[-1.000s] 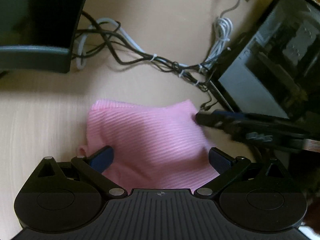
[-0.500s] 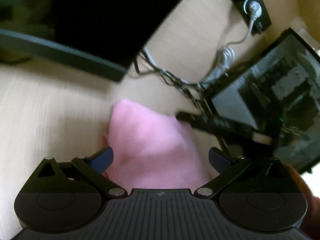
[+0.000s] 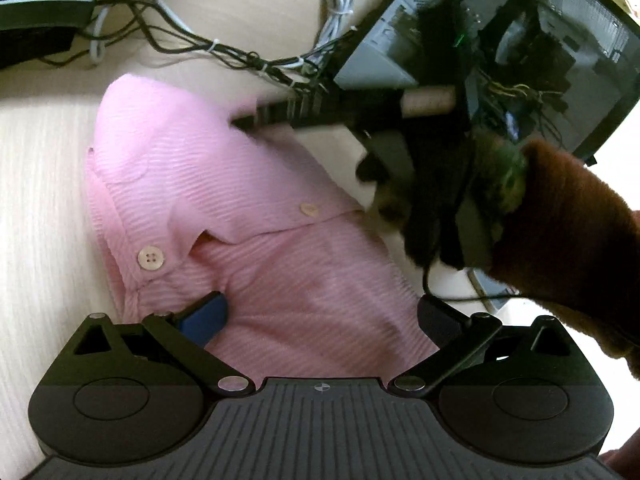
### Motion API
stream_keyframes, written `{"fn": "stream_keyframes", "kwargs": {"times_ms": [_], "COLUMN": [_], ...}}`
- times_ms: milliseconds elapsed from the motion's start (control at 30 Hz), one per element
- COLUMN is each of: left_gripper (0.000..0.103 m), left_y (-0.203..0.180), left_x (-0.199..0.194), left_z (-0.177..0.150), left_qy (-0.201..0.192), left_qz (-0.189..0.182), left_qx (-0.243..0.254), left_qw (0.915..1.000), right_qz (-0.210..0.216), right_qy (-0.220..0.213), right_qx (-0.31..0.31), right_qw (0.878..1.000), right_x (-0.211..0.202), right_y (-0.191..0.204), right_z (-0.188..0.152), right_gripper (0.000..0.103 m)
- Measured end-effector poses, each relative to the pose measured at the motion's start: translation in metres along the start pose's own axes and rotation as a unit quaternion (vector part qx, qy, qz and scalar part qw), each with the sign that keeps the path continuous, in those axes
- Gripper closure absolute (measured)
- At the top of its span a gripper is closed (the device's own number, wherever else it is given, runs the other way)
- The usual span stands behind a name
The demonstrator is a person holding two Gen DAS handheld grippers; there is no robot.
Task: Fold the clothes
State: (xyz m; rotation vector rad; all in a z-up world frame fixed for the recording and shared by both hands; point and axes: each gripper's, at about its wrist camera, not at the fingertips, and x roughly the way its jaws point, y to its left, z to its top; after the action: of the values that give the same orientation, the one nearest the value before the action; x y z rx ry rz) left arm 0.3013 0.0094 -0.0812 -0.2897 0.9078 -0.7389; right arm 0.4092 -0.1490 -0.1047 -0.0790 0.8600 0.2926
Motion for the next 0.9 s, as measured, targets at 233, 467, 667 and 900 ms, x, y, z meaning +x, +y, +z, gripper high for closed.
{"fn": "stream_keyframes", "kwargs": {"times_ms": [233,467,667,900], "left_gripper": [0.0,0.0,0.0,0.0], "left_y": [0.006,0.001,-0.008,-0.013], "left_x": [-0.033,-0.001,-0.011,-0.005], "left_z": [0.017,0.008,0.0,-0.008], "left_qy": [-0.039,-0.003,-0.002,0.0], "left_qz": [-0.022,0.013,0.013,0.037], "left_qx": [-0.054,-0.035,-0.014,0.032], "left_qw": [0.9975,0.9993,0.9998,0.9988], "right_qz": [0.044,0.061,0.099,0.158], "right_qy": [-0.04,0.002,0.029,0.051], "right_qx": [0.049,0.088,0.148,0.125], "right_qw": [0.997,0.994,0.984,0.978], "right_x": [-0.039,-0.009,0.017,0.023], "right_y": [-0.009,-0.015,-0.03,0.0], "right_z": [0.005,0.025,0.02,0.029], "right_gripper": [0.029,0.024,0.024,0.058]}}
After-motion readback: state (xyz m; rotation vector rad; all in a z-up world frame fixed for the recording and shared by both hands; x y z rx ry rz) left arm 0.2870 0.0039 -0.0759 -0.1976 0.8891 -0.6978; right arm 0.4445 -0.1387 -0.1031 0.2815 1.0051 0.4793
